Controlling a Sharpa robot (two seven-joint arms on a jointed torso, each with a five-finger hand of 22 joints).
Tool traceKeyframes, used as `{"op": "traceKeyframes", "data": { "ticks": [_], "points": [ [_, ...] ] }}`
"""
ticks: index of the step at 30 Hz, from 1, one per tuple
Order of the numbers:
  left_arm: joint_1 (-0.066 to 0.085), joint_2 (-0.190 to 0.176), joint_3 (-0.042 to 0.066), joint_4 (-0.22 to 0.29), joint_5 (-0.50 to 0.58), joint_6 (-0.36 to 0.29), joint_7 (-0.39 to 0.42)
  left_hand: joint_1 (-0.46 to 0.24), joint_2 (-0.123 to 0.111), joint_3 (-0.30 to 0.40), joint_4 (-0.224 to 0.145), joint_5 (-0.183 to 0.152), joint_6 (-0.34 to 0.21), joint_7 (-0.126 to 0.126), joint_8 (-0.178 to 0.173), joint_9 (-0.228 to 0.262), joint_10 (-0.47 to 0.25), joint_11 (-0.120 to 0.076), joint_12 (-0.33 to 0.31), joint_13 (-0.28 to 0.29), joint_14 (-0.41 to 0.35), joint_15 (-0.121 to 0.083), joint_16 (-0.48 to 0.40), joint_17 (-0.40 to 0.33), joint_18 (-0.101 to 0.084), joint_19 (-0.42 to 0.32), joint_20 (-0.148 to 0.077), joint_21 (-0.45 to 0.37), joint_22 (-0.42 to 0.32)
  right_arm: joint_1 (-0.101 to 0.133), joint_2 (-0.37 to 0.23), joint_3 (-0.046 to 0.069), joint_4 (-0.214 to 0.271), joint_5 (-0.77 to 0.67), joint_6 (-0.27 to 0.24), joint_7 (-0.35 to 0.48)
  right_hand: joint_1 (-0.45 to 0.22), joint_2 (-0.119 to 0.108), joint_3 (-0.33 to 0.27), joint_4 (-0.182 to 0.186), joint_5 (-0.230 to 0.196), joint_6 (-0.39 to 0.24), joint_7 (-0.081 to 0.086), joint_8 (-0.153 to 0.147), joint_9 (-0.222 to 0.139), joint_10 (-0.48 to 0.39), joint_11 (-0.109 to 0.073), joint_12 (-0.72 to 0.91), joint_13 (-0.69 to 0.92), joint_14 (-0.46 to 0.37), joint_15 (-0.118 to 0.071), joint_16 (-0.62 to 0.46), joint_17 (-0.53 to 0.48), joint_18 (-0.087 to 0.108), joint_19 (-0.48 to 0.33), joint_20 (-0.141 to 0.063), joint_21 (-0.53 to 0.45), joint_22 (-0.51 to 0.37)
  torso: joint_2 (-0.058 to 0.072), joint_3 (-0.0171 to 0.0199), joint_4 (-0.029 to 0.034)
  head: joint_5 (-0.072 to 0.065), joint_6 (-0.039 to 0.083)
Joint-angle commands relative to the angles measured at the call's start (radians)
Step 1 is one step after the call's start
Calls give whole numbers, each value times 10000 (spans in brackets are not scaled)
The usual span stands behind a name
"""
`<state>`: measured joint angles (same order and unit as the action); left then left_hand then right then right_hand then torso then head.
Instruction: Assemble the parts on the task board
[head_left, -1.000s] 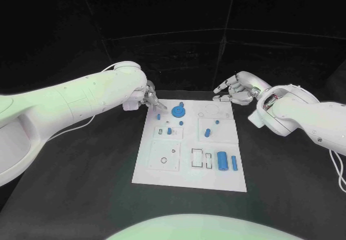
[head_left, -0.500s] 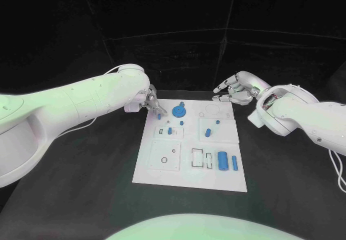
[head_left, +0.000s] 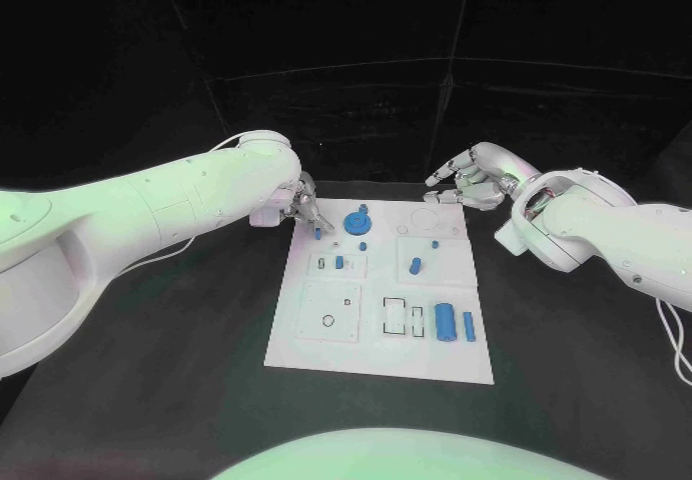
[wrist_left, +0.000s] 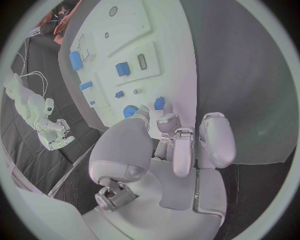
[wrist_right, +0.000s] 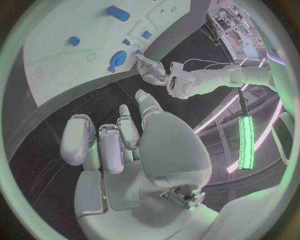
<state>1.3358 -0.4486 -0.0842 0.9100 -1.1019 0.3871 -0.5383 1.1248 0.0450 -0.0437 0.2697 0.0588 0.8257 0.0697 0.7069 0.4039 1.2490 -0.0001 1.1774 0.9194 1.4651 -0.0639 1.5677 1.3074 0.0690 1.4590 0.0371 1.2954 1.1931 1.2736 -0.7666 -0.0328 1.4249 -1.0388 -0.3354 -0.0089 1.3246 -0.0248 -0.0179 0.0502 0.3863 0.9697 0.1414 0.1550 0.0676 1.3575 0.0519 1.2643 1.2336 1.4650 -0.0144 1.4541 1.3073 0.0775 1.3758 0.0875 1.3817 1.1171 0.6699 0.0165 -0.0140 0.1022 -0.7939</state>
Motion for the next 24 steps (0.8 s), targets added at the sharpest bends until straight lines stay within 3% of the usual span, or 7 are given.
{"op": "traceKeyframes", "data": {
  "ticks": [1, 13, 24],
  "points": [
    [9, 24, -2, -44, 29, 144, 160, 203, 134, 62, -120, 5, 31, -27, 79, 13, 16, -71, 56, -12, 1057, -82, 31, 2634, 87, 34, -26, 34, 18, 20, 8, 7, 4, -24, -48, 83, -71, 20, -23, 39, 43, -51, -5, -60, -6, -59, 13, -33, -12, 577, -76, -57, 384, 110, -63, -3, -60, -14, 6, -3, -3, 9, -6],
    [-20, 95, -3, -178, 100, 205, 146, 493, 328, 163, -320, 12, -3, -19, 112, 20, 4, -68, 50, -48, 1057, -78, 31, 2634, 87, 30, -25, 26, 22, 20, 30, 7, -15, -24, -29, 76, -71, 20, -23, 39, 43, -51, -5, -60, -6, -59, 13, -33, -12, 577, -76, -57, 384, 110, -63, -3, -60, -14, 7, -5, 2, -4, -43],
    [-31, 146, -2, -219, 105, 321, 80, 547, 352, 182, -365, 11, -10, -17, 115, 19, 1, -67, 48, -55, 1057, -77, 31, 2634, 84, 32, -24, 34, 36, 20, 46, 7, -26, -24, -5, 71, -71, 20, -23, 39, 43, -51, -5, -60, -6, -59, 13, -33, -12, 577, -76, -57, 384, 110, -63, -3, -60, -14, 7, 3, -6, 9, -62]
  ]
}}
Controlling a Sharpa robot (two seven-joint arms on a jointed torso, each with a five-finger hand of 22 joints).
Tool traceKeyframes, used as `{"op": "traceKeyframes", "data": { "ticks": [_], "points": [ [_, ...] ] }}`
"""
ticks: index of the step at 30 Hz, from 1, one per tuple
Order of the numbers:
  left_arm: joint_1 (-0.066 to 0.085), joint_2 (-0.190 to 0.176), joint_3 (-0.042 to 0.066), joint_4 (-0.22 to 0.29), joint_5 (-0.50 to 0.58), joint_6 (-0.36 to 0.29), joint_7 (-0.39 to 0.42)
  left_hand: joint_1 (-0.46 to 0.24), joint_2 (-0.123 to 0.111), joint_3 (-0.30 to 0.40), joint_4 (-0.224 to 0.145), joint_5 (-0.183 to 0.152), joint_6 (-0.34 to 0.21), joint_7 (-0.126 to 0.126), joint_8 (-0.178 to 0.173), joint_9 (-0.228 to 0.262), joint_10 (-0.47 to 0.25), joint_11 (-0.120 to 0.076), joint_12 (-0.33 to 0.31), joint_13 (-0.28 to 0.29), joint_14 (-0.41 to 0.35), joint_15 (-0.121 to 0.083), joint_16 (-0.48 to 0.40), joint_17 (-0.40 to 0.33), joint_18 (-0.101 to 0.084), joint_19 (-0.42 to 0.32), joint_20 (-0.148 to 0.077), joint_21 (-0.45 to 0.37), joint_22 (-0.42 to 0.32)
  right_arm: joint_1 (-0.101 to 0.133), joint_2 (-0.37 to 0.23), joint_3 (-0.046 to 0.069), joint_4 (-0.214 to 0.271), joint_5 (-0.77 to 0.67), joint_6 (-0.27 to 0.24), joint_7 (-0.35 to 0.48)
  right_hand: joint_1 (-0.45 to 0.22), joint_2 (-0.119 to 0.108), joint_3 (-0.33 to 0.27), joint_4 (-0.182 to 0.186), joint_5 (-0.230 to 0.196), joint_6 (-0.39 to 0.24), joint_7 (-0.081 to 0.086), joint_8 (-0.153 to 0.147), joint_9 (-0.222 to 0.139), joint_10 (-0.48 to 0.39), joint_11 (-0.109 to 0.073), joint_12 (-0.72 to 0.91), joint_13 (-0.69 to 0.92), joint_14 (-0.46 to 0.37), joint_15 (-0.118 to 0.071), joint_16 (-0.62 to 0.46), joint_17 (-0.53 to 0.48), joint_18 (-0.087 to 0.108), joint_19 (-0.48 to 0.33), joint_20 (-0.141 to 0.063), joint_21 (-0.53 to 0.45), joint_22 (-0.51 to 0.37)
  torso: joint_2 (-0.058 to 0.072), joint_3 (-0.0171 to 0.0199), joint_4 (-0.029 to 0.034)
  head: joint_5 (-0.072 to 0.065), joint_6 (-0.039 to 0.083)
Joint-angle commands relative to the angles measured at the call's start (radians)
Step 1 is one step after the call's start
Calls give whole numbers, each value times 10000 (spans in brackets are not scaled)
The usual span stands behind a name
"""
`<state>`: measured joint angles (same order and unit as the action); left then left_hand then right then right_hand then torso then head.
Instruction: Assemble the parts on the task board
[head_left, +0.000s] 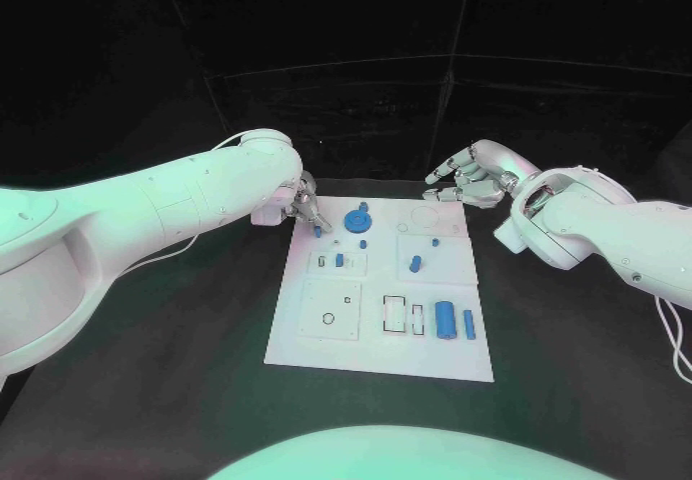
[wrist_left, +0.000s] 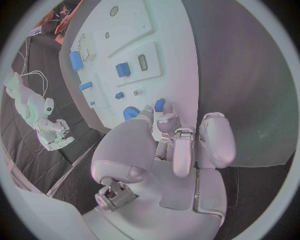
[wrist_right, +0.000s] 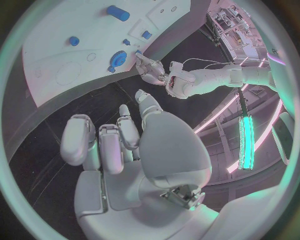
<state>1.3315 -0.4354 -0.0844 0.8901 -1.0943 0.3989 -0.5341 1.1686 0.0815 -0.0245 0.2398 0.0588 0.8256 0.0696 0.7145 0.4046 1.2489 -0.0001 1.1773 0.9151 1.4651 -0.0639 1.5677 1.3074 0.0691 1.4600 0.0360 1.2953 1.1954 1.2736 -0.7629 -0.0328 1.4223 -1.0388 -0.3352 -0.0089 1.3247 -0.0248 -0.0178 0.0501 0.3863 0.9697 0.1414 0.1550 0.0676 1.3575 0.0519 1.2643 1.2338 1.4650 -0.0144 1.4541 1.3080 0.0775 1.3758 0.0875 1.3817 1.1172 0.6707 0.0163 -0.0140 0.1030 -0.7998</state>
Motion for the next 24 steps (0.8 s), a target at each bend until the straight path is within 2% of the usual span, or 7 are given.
{"op": "traceKeyframes", "data": {
  "ticks": [1, 8, 12, 15, 20, 22, 24],
  "points": [
    [12, 18, 0, -26, 30, 212, 36, 119, -10, -6, -75, 11, -9, -17, 40, 11, 3, -67, 51, -10, 1057, -77, 31, 2634, 84, 22, -14, 35, 13, 20, 9, 7, 0, -24, -6, 70, -72, 20, -24, 39, 43, -50, -5, -60, -6, -59, 13, -33, -14, 578, -76, -57, 377, 110, -63, -3, -60, -16, -2, 4, -5, -2, -4],
    [7, 35, 0, -76, 131, 290, 57, 251, 102, 76, -187, 15, -14, -16, 42, 5, 4, -66, 54, -17, 1057, -76, 31, 2634, 84, 20, -12, 31, 16, 20, 11, 7, 1, -24, -1, 65, -72, 20, -24, 39, 43, -50, -5, -60, -6, -59, 13, -33, -14, 578, -76, -57, 377, 110, -63, -3, -60, -16, -3, 2, 0, -5, -16],
    [5, 27, 0, -88, 355, 327, 57, 522, 290, 292, -400, 20, -29, -36, 31, -9, 11, -83, 60, -17, 1057, -88, 31, 2634, 83, 24, -17, 39, 36, 20, 11, 7, 1, -24, -3, 64, -72, 20, -24, 39, 43, -50, -5, -60, -6, -59, 13, -33, -14, 578, -76, -57, 377, 110, -63, -3, -60, -16, 0, 3, -1, -6, -32],
    [5, 24, 0, -105, 456, 309, 78, 880, 524, 649, -699, 33, -65, -71, 4, -32, 3, -115, 52, -29, 1057, -112, 31, 2634, 85, 22, -34, 35, 40, 20, 16, 7, -3, -24, -3, 65, -51, 40, -16, 46, 60, -51, -7, -60, -5, -57, 9, -29, -12, 576, -79, -65, 368, 112, -65, -4, -69, -27, -4, 0, 3, -6, -38],
    [4, 23, 0, -131, 507, 247, 144, 1522, 739, 1420, -1310, 61, -164, -121, -66, -77, -45, -165, -4, -76, 1057, -157, 31, 2634, 89, 15, -73, 19, 35, 20, 23, 7, -9, -24, -1, 65, -51, 40, -16, 46, 60, -51, -7, -60, -5, -57, 9, -29, -12, 576, -79, -65, 368, 112, -65, -4, -69, -27, -4, 6, 1, -3, -44],
    [4, 19, 0, -132, 516, 191, 191, 1811, 770, 1941, -1671, 64, -220, -104, -99, -97, -73, -159, -45, -99, 1057, -165, 31, 2634, 89, 13, -92, 13, 37, 20, 25, 7, -13, -24, 2, 62, -51, 40, -16, 46, 60, -51, -7, -60, -5, -57, 9, -29, -12, 576, -79, -65, 368, 112, -65, -4, -69, -27, -3, 4, -2, -2, -45],
    [3, 6, 0, -121, 521, 125, 247, 1799, 677, 2520, -1926, 51, -233, -46, -95, -100, -81, -119, -84, -129, 1057, -135, 31, 2634, 88, 7, -81, -4, 26, 20, 25, 7, -15, -24, 6, 59, -51, 40, -16, 46, 60, -51, -7, -60, -5, -57, 9, -29, -12, 576, -79, -65, 368, 112, -65, -4, -69, -27, -2, 3, -3, 4, -52]
  ]
}}
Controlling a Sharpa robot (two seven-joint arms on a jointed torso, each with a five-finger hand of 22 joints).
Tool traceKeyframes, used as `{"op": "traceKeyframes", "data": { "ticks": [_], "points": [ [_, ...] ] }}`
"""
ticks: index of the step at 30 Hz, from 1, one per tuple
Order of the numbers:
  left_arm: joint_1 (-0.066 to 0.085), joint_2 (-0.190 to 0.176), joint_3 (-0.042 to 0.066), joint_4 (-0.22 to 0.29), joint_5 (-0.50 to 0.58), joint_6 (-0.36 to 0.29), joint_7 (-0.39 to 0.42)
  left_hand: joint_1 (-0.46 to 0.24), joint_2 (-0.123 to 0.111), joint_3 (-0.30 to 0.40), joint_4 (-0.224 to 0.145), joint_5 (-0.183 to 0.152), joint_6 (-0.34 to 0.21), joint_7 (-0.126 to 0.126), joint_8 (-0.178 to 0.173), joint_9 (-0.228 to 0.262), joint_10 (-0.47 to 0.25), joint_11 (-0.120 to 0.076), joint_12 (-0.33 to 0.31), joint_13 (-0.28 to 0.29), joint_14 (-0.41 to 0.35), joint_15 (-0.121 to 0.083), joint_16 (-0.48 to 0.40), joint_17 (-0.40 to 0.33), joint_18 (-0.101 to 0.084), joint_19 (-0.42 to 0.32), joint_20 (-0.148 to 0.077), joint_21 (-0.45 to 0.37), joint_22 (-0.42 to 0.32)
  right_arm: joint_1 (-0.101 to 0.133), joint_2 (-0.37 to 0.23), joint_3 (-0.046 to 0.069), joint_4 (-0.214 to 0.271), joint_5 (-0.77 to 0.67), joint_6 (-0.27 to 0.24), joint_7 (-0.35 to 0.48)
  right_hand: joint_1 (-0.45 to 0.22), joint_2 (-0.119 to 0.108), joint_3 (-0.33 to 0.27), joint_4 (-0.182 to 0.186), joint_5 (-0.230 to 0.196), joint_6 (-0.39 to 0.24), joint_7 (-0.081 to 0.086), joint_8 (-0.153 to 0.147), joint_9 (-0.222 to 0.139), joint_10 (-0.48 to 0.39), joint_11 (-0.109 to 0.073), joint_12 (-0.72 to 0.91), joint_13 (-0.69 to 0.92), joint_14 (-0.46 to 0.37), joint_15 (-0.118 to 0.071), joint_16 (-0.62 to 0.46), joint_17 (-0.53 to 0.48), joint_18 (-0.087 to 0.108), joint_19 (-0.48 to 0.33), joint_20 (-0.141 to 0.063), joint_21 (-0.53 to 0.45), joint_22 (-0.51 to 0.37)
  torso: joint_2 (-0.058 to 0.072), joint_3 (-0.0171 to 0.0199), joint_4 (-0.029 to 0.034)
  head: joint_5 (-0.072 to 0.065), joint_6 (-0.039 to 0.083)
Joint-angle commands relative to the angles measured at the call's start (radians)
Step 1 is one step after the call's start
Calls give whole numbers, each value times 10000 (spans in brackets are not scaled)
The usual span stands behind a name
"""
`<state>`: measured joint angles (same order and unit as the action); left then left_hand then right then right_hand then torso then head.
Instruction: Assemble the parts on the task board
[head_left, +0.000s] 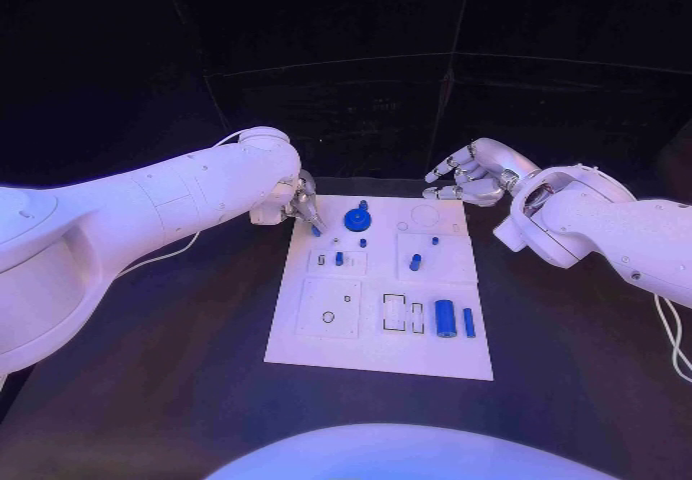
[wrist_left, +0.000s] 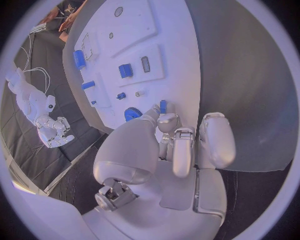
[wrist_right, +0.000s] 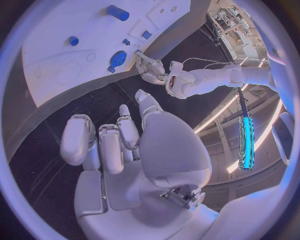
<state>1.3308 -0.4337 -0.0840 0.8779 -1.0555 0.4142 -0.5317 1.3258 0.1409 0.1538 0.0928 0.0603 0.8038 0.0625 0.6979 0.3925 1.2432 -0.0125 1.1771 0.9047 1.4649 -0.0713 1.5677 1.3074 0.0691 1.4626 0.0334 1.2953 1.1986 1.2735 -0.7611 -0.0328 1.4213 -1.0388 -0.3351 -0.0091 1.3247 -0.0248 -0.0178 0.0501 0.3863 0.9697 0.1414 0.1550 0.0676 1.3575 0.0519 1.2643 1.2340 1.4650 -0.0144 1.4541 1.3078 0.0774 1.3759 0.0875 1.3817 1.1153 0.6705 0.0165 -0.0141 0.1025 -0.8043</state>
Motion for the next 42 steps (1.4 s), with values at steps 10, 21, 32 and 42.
{"op": "traceKeyframes", "data": {
  "ticks": [10, 21, 32, 42],
  "points": [
    [12, -464, -1, 515, 486, -775, 374, -1269, -801, 3652, -1041, 12, -15, 59, 399, 179, 81, 27, -111, -137, 1059, -1, 31, 2634, 99, -25, 16, -71, -24, 21, -32, 7, -21, -23, 71, 39, -45, 44, -15, 48, 69, -50, -7, -59, -4, -57, 9, -28, -13, 573, -80, -77, 352, 115, -70, -5, -76, -21, -30, -3, 52, 0, 12],
    [30, -1776, -1, 2585, 744, -1825, 189, -1732, -1062, 4444, -1211, 3, -27, 23, 610, 288, 181, 10, -48, -96, 1059, -23, 31, 2634, 90, 7, 2, -41, 40, 20, -79, 6, -67, -23, 115, 8, -45, 44, -15, 48, 69, -50, -7, -59, -4, -57, 9, -28, -13, 573, -80, -77, 352, 115, -70, -5, -76, -21, -70, 2, 136, -54, 22],
    [-185, -2685, -18, 4265, 251, -2640, 109, -1816, -1152, 4630, -1264, 1, -23, 7, 681, 323, 223, -5, -23, -71, 1059, -33, 31, 2634, 86, 20, -6, -27, 65, 19, -99, 5, -76, -23, 164, -12, -46, 61, -13, 64, 96, -48, -6, -58, -3, -61, 8, -33, -21, 573, -80, -78, 353, 115, -70, -5, -81, -24, -76, 5, 135, 67, 4],
    [-526, -2947, -21, 4959, -354, -3682, 134, -1880, -1251, 4789, -1314, -2, 15, -24, 768, 363, 349, -32, 74, 54, 1059, -53, 31, 2634, 69, 61, -22, 42, 156, 18, -105, 5, -72, -24, 204, -51, -13, 82, 4, 77, 192, -53, -6, -60, -3, -67, 6, -36, -27, 574, -83, -85, 350, 118, -74, -8, -95, -43, -59, 1, 116, 96, -26]
  ]
}}
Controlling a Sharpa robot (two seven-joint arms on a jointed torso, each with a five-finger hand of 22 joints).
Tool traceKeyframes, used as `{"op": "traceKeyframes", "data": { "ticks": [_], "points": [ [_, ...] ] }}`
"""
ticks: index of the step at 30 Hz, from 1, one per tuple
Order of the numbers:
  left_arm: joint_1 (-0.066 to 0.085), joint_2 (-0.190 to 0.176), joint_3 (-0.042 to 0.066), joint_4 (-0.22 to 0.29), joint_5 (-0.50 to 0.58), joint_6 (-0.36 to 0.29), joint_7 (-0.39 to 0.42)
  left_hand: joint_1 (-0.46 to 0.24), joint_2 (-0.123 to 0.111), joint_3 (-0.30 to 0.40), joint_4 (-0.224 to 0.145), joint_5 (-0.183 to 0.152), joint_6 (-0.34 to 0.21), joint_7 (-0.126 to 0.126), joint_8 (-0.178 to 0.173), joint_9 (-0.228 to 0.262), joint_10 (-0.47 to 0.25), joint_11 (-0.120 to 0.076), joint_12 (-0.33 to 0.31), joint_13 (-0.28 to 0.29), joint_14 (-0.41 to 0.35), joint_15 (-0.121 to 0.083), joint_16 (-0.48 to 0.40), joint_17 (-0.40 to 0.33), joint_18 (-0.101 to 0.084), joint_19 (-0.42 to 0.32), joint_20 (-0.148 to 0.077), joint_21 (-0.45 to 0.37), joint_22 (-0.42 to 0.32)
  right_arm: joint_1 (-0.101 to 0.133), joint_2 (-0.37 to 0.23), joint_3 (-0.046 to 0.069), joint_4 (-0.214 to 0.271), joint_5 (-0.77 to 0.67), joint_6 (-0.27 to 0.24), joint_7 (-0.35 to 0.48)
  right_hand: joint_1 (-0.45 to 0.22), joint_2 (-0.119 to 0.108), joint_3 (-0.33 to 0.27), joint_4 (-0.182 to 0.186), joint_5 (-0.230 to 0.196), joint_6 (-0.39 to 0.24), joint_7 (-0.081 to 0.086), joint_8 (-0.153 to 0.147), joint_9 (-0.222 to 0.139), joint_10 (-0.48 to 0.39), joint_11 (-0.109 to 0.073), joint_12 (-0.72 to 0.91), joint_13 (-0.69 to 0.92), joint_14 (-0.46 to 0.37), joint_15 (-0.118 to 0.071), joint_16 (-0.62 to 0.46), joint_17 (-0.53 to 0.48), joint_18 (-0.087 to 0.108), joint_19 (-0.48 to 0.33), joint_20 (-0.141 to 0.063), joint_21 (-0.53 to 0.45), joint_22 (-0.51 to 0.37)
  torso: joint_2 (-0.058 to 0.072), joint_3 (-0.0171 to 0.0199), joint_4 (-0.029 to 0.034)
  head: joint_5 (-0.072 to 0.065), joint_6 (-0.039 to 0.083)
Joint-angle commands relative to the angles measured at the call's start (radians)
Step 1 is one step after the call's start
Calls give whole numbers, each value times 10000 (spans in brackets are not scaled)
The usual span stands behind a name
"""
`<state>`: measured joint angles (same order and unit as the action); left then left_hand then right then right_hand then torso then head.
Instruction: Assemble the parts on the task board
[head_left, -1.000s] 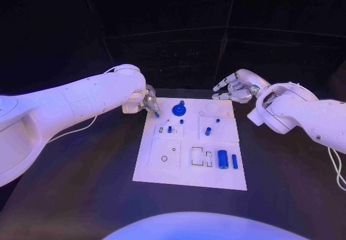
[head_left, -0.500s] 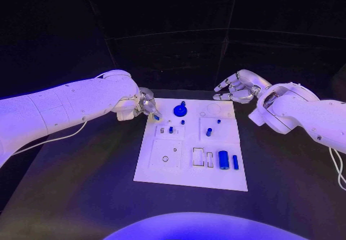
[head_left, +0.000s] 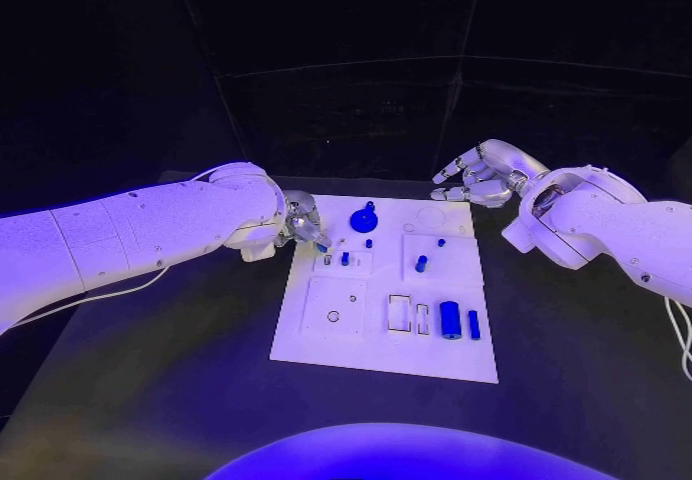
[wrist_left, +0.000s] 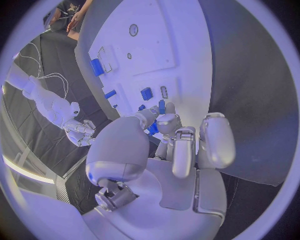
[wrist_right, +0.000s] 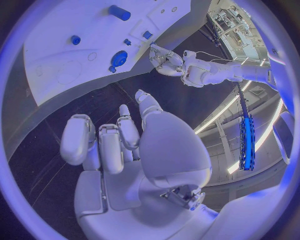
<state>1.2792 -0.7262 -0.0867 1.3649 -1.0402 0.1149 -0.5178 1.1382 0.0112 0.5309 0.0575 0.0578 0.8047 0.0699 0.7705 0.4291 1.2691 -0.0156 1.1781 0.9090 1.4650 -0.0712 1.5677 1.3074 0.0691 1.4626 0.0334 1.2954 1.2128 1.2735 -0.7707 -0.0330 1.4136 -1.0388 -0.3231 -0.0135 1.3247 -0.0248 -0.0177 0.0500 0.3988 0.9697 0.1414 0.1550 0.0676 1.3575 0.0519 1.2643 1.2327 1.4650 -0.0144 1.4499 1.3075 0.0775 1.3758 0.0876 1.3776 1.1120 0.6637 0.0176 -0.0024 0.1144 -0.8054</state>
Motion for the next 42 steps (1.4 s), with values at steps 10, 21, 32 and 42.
{"op": "traceKeyframes", "data": {
  "ticks": [10, 21, 32, 42],
  "points": [
    [-112, 24, 4, 172, -750, -382, -417, -28, 44, 1051, -952, 24, 16, -100, 60, 4, 60, -3, 17, -68, 1058, -57, 31, 2634, 77, 53, -25, 12, -21, 18, -2, 6, -6, -25, 92, -49, 8, 92, 15, 84, 128, -52, -7, -60, -2, -65, 5, -33, -12, 576, -84, -44, 354, 115, -67, -9, -54, -2, 7, -6, -6, -33, -29],
    [-146, 243, 0, 91, -779, 20, -564, -35, 40, 1066, -952, 24, 17, -102, 66, 7, 59, -5, 13, -72, 1058, -58, 31, 2634, 79, 50, -26, 4, -32, 17, 51, 6, -59, -25, 117, -84, 26, 101, 25, 83, 146, -50, -7, -59, -2, -74, 3, -45, -26, 571, -85, -60, 329, 123, -83, -10, -73, -42, 8, -4, -2, -16, -41],
    [-183, 293, -3, 52, -780, 283, -660, -35, 40, 1066, -952, 24, 17, -102, 66, 7, 59, -5, 13, -72, 1058, -58, 31, 2634, 79, 50, -26, 4, -32, 17, 57, 6, -65, -25, 122, -83, 32, 107, 30, 85, 153, -50, -6, -59, -2, -81, 3, -53, -36, 564, -86, -79, 295, 128, -94, -11, -86, -70, 6, 0, -13, -12, -60],
    [-193, 270, -6, 145, -780, 550, -713, -49, 25, 1116, -959, 25, 13, -106, 83, 15, 44, -10, -10, -103, 1058, -62, 31, 2634, 84, 44, -29, -14, -52, 16, 57, 6, -71, -25, 122, -81, 37, 108, 33, 86, 156, -50, -6, -59, -2, -100, 4, -80, -65, 558, -86, -95, 269, 135, -109, -11, -102, -104, 15, -2, -12, -42, -63]
  ]
}}
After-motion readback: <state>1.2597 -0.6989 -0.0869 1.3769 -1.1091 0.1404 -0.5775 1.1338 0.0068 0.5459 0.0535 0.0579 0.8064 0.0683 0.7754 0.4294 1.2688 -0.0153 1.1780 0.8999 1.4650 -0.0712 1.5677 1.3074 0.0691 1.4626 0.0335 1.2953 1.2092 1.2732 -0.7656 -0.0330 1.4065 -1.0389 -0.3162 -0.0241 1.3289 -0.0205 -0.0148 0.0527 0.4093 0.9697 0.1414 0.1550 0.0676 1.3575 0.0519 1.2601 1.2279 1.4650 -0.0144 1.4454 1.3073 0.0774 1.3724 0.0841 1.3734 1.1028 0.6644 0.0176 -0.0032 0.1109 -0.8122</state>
